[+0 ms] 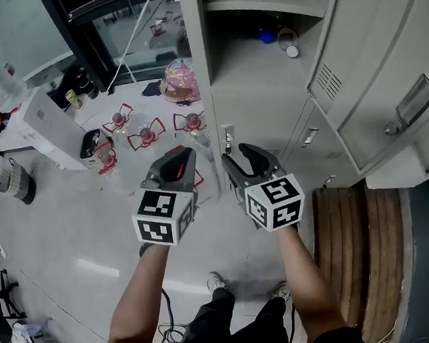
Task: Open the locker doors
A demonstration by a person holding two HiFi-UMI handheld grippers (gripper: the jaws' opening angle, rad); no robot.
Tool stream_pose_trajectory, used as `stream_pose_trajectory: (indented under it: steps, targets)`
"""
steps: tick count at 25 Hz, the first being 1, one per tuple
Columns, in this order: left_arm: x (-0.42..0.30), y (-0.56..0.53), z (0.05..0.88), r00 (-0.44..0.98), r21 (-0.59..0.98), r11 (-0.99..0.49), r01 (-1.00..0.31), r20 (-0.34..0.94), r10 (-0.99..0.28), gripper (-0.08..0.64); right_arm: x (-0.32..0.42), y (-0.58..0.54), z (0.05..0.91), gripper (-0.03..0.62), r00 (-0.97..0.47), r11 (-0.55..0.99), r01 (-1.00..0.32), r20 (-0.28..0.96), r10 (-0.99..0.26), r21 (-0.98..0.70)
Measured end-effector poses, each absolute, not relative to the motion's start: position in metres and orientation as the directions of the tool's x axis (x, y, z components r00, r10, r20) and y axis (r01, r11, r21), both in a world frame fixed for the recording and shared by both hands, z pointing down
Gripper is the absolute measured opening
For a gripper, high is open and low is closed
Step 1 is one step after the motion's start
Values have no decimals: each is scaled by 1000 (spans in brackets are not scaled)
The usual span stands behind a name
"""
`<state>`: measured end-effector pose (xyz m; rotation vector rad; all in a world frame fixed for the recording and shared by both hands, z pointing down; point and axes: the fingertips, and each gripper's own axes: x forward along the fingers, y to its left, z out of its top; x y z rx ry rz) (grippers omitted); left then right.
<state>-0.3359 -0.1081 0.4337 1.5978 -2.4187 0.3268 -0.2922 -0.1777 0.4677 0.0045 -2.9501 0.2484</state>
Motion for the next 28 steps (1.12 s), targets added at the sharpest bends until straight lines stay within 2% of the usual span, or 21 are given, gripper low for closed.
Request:
stream_pose_trajectory:
  steps: [5,17,28]
  targets:
    - [-357,-117,466,-338,-74,333,-940,334,-880,3,-321,-192,506,184,-984,973,-73,172,-35,-218]
    - [-396,-129,539,-275,-48,277,-960,358,-892,3,-386,-217,604,184,-972,964,-158,207,-113,-213]
    - [-419,-123,581,-263,-34,268,-963,353,-898,3,-422,-242,636,207,-963,972,-196,212,-166,-132]
